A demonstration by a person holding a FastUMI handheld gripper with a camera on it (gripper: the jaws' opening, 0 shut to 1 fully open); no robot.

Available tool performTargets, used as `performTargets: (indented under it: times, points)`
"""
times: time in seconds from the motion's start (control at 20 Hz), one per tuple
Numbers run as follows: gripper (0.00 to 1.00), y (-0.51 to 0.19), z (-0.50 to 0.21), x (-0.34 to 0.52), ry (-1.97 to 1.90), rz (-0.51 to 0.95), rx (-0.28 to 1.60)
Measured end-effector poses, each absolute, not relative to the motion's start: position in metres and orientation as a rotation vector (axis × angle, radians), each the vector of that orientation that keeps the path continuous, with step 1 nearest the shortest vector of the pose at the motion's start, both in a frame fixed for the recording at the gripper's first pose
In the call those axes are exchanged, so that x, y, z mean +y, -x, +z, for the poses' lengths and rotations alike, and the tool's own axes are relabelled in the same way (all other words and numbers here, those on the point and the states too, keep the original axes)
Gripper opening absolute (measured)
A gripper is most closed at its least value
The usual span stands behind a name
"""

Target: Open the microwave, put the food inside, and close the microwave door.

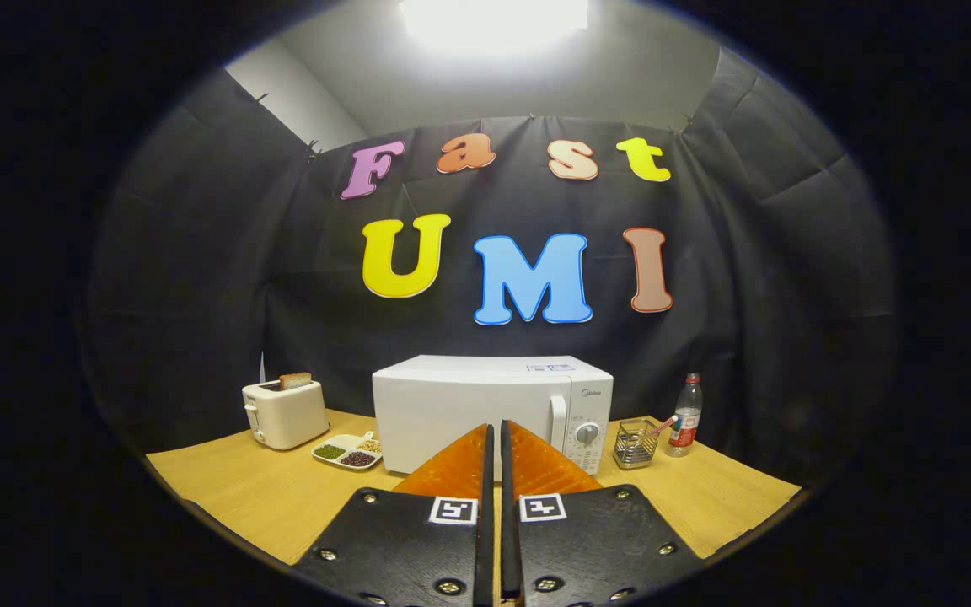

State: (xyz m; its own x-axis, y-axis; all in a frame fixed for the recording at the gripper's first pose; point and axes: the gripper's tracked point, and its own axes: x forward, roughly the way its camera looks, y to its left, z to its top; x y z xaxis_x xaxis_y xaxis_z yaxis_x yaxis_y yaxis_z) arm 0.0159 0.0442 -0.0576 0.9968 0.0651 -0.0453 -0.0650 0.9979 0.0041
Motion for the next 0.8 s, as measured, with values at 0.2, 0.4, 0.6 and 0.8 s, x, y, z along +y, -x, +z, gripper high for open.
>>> performTargets:
  times: [0.2, 0.4, 0.6, 0.8]
  points:
    - [0.04, 0.003, -0.050, 0.041, -0.001, 0.088, 0.082]
    - [0.04, 0.023, -0.017, 0.032, 0.010, 0.073, -0.005]
    - [0.04, 0.034, -0.009, 0.022, 0.007, 0.050, -0.021]
    - [0.45, 0.036, -0.009, 0.023, 0.020, 0.049, -0.010]
